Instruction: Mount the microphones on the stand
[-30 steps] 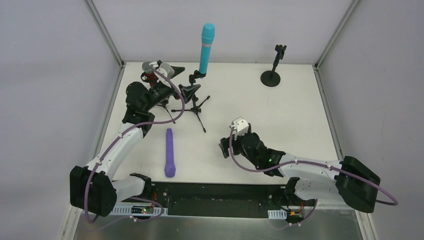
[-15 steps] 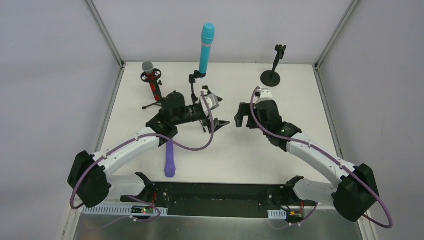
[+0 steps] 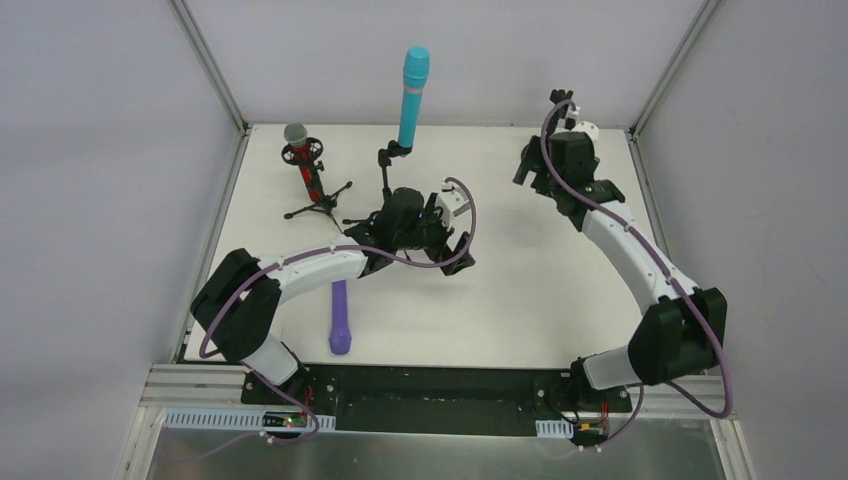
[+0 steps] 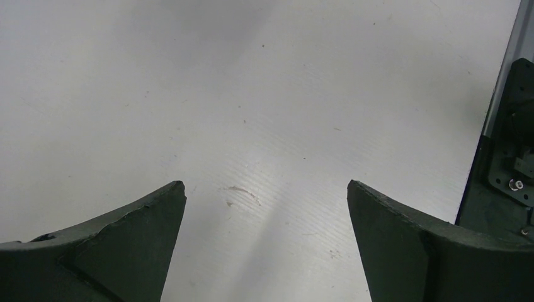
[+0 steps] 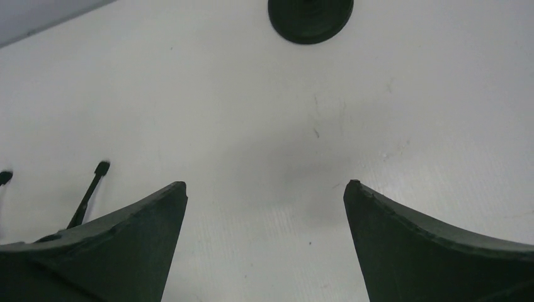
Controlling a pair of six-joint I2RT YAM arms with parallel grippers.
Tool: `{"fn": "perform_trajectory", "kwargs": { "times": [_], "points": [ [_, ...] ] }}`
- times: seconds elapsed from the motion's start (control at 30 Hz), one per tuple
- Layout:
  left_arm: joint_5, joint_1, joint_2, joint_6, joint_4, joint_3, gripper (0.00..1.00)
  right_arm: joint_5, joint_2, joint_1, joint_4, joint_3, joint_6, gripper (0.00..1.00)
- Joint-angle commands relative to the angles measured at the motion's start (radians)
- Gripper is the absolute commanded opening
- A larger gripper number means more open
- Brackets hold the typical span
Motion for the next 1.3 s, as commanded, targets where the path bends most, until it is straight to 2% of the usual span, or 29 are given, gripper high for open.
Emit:
{"fn": "perform_trajectory", "kwargs": {
  "times": [0.0, 0.1, 0.2, 0.4, 0.5, 0.7, 0.8, 1.0, 1.1, 1.2, 1.27],
  "points": [
    [-0.027, -0.014, -0.010, -0.058, -0.021, 0.062, 0.99, 0.101, 0.156, -0.058, -0.095, 0.237, -0.065, 0.99],
    [-0.011, -0.023, -0.025, -0.072, -0.020, 0.062, 0.99, 0.173, 0.313, -0.083, -0.179, 0.447, -0.132, 0.99],
    [0.001, -0.034, -0.035, -0.065, -0.020, 0.063, 0.99, 0.183, 0.459, -0.112, -0.237, 0.634, -0.160, 0.99],
    [0.008, -0.038, -0.036, -0.065, -0.014, 0.063, 0.99, 0.226, 0.644, -0.138, -0.216, 0.862, -0.248, 0.97],
    [0.024, -0.039, -0.037, -0.078, -0.010, 0.066, 0.99, 0.233, 0.720, -0.162, -0.213, 0.945, -0.269, 0.92],
    [0.058, -0.039, -0.058, -0.082, 0.001, 0.068, 0.99, 0.024, 0.790, -0.220, -0.176, 1.010, -0.247, 0.82],
    [0.051, -0.038, -0.077, -0.049, -0.010, 0.068, 0.99, -0.028, 0.804, -0.227, -0.153, 1.016, -0.236, 0.76],
    [0.045, -0.038, -0.076, -0.029, -0.013, 0.065, 0.99, -0.065, 0.836, -0.227, -0.139, 1.075, -0.226, 0.47],
    [0.052, -0.039, -0.063, -0.036, -0.011, 0.068, 0.99, -0.071, 0.830, -0.225, -0.143, 1.070, -0.228, 0.25],
    [0.058, -0.039, -0.056, -0.038, -0.009, 0.069, 0.99, -0.080, 0.812, -0.222, -0.140, 1.045, -0.245, 0.07],
    [0.053, -0.039, -0.055, -0.034, -0.009, 0.068, 0.99, -0.083, 0.794, -0.217, -0.137, 1.020, -0.268, 0.00]
  ]
}}
